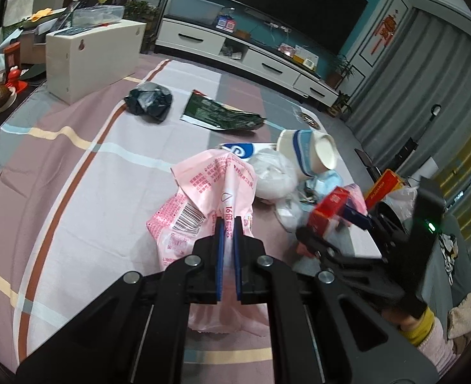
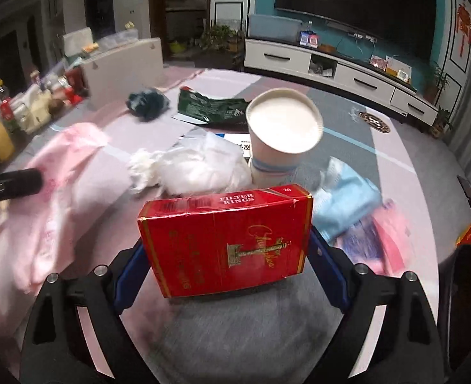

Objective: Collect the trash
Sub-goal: 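Carry the pink bag and red box to the black bin and release them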

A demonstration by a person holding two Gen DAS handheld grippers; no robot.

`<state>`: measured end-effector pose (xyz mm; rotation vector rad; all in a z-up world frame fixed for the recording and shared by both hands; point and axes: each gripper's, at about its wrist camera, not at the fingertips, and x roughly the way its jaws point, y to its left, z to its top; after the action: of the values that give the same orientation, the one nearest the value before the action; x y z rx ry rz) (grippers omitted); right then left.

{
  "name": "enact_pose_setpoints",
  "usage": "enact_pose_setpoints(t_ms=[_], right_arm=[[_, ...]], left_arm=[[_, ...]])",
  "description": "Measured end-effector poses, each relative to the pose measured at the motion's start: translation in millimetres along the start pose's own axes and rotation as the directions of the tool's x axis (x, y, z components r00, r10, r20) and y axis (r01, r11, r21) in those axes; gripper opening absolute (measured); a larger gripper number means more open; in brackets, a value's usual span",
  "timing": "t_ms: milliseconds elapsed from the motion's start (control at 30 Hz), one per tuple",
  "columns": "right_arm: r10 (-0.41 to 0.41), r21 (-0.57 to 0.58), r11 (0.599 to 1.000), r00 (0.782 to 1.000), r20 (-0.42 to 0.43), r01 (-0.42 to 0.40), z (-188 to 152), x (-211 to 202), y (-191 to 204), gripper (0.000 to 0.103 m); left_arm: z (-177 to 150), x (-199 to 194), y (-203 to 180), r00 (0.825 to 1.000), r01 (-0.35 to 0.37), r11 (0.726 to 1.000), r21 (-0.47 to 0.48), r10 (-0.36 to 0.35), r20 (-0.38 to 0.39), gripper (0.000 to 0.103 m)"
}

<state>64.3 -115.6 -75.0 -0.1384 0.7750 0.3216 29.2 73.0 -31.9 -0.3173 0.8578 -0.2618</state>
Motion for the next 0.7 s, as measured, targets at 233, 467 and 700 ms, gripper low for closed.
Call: enact_pose_setpoints(t_ms=[233,467,700], right_arm=[[-0.002,0.072,0.997,0.998,0.058,-0.002,-25,-56,-9,0.090],[-0.052,0.133,0.990,0.995,0.088,0.040,-44,-96,-31,0.090],[-0.115,0.218,0.972,0.983,0.142,0.083,-58,-132,-65,0.090]], left_arm=[[-6,-7,-34,0.999,0.042,0.996,0.073,-0.041,-0.010,0.006],[-12,-11,-79,0.995,0.100,0.981,0.168,-0.097,-0.027,0.007],[-14,-13,-130,0.987,0.161,0.949,0.271,-0.155,-0.043,0.007]])
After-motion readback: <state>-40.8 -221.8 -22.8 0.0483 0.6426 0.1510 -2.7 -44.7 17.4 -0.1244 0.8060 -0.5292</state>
